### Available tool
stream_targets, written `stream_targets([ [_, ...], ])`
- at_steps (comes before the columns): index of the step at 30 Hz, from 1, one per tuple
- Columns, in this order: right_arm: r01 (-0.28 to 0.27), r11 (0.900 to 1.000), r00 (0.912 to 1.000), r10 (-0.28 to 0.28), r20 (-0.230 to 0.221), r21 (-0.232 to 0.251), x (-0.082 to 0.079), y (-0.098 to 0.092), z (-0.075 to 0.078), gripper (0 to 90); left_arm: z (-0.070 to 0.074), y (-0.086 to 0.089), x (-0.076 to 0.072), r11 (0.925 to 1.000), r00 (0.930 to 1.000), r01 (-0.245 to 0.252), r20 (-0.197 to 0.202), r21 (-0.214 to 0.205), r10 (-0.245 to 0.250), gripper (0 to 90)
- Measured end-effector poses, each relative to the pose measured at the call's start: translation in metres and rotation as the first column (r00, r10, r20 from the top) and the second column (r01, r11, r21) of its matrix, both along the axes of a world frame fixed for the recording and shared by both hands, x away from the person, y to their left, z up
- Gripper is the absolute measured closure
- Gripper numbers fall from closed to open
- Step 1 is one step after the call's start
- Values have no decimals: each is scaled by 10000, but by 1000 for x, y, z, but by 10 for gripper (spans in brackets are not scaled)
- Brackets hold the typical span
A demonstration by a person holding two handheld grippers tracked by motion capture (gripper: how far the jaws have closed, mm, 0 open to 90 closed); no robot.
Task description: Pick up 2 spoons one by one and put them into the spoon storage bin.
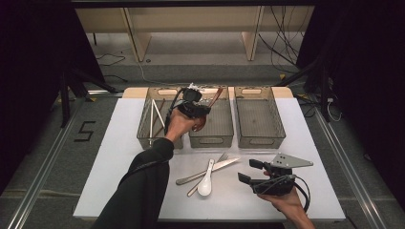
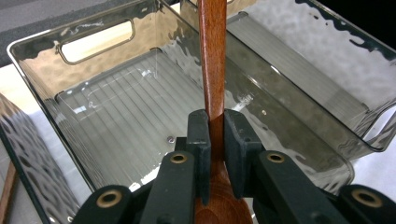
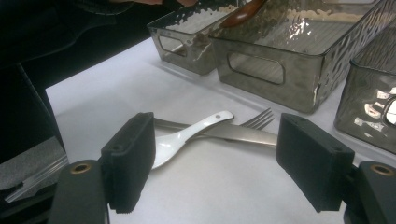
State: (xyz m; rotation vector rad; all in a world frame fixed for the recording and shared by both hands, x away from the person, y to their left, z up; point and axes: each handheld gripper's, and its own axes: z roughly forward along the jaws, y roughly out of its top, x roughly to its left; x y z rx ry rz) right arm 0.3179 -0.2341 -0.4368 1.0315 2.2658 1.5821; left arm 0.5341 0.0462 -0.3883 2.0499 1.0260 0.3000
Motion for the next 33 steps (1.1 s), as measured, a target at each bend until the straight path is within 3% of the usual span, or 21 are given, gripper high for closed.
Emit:
stream_targets([
  [7,-8,10000,10000,8,4,4,0,0,0,293,-10,-3,1,9997,9996,-220,-181,75,221,781],
  [9,-6,10000,10000,6,-15,6,0,0,0,293,-11,-2,2,9987,9966,-513,-640,60,516,687],
  [11,-11,10000,10000,11,-13,-1,0,0,0,293,-9,-1,1,9985,9955,-544,-776,-80,537,633],
  [15,4,10000,10000,-4,-24,3,0,-1,0,293,-1,0,-6,9995,9954,-314,-905,64,319,507],
  [22,48,10000,10000,-48,33,-17,-1,0,1,293,10,3,-33,9999,9953,-20,-970,112,31,357],
  [28,75,10000,10000,-75,4,-18,-1,0,1,293,17,12,-62,9998,9959,111,-902,189,-94,309],
  [33,80,10000,10000,-80,24,-42,-2,1,2,293,11,17,-81,9995,9956,171,-927,279,-145,279],
])
